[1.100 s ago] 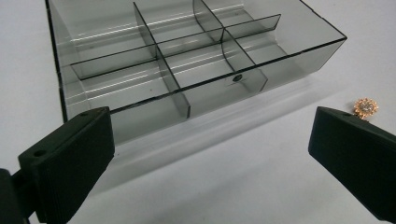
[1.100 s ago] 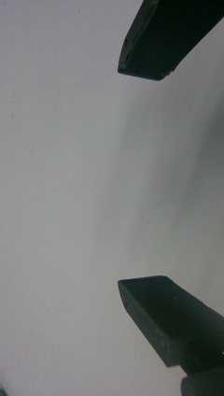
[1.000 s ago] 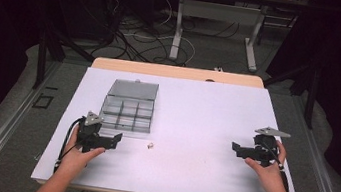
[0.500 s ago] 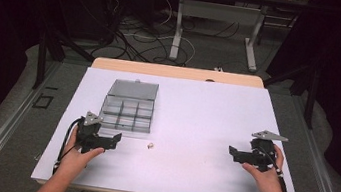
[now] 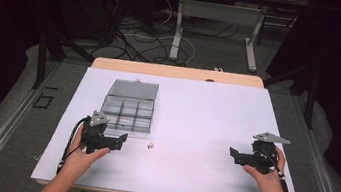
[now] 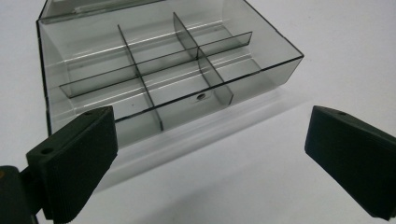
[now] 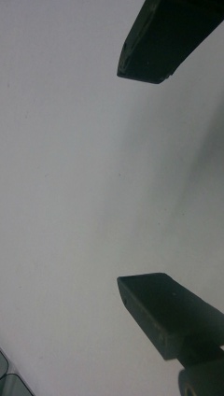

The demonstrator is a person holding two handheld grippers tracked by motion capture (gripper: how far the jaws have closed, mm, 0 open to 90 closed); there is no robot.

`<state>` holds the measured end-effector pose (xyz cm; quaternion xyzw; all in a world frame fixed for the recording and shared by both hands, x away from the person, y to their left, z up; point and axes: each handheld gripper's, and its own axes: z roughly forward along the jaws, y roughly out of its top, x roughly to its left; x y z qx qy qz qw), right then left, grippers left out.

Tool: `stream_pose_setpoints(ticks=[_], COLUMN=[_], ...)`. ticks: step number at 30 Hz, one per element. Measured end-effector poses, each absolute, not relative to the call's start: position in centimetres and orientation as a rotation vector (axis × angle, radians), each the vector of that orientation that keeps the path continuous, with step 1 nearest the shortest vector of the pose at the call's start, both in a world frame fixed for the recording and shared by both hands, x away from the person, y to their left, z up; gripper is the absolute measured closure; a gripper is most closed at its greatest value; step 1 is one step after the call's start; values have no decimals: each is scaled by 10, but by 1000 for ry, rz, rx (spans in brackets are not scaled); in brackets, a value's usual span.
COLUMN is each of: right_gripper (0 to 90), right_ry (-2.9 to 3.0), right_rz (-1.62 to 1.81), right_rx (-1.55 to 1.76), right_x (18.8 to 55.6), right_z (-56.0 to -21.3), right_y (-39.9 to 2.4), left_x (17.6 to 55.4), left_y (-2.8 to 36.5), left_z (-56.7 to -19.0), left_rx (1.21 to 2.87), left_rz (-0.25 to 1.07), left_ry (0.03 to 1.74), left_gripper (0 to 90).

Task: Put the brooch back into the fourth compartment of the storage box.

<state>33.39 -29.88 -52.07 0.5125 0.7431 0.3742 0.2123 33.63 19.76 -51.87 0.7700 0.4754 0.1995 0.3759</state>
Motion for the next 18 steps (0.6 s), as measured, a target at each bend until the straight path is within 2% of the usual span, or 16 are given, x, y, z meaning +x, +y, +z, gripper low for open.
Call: stream_pose_setpoints(ticks=[18], right_gripper=[17], right_ry=[2051], right_rz=[1044], right_rx=[1439], right_x=[333], right_z=[-520], right_y=[-301], left_x=[344], left_y=[176], left_z=[-501], left_rx=[1983], left_rz=[480], left_ry=[1173], left_gripper=[52])
